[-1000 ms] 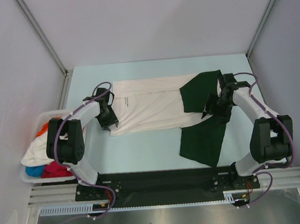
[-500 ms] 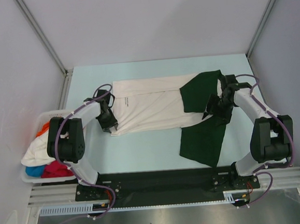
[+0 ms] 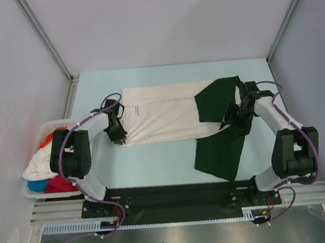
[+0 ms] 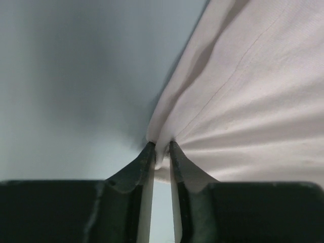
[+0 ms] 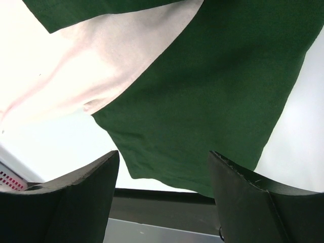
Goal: Fold and stack the t-shirts
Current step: Fold the tshirt
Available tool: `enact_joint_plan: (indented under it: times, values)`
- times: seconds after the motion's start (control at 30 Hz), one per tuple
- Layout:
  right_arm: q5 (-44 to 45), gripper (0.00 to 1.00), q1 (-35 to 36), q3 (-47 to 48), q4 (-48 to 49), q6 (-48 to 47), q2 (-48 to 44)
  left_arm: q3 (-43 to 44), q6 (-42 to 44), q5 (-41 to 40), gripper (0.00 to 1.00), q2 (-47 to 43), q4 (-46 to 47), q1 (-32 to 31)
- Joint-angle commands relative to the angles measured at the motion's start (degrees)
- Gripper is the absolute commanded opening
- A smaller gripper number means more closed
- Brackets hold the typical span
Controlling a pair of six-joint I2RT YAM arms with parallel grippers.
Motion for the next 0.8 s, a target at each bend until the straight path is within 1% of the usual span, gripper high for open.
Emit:
enact_joint_plan:
  times: [0.0, 0.03, 0.1, 0.13, 0.3, 0.4, 0.43, 0.53, 0.63, 0.7, 0.77]
  values:
    - [-0.72, 0.76, -0.18, -0.29, 0.41, -0.29, -1.99, -0.67, 0.64, -1.79, 0.18, -2.17, -0.44, 0.4]
    - [-0.72, 0.76, -0.18, -0.29, 0.33, -0.29, -1.99, -0.66, 0.56, -2.05, 0.12, -2.26, -0.53, 0.49]
    - [-0.81, 0.76, -0.26, -0.46, 0.24, -0.29, -2.08, -0.75, 0.21, -3.1, 0.06, -2.87, -0.88, 0.49]
    - [-0.81, 0.76, -0.26, -0.55, 0.15, -0.2, -2.16, -1.27, -0.41, -3.37, 0.0, -3.31, -1.14, 0.49]
    - [-1.07, 0.76, -0.26, -1.34, 0.24, 0.24, -2.78, -2.42, -2.25, -3.82, 0.02, -4.63, -2.37, 0.49]
    - [-1.25, 0.76, -0.18, -1.52, 0.15, 0.33, -2.6, -2.86, -3.31, -2.32, 0.11, -4.63, -2.46, 0.4]
    - [-1.16, 0.76, -0.18, -1.52, 0.06, 0.33, -2.6, -3.21, -3.75, -2.14, 0.15, -4.72, -2.37, 0.49]
    - [-1.16, 0.76, -0.18, -1.7, 0.15, 0.07, -2.69, -3.48, -3.58, -2.84, 0.21, -4.46, -2.2, 0.49]
    - [-1.34, 0.76, 0.09, -2.4, -0.46, 0.15, -2.17, -3.39, -3.23, -3.55, 0.2, -4.37, -1.94, 0.49]
    - [-1.08, 0.75, 0.35, -3.53, -0.73, 0.33, -1.9, -2.69, -2.96, -4.42, 0.15, -3.93, -1.85, 0.58]
    - [-0.81, 0.74, 0.88, -4.5, -0.56, 0.94, -1.99, -1.9, -2.35, -4.52, 0.13, -2.79, -1.76, 0.66]
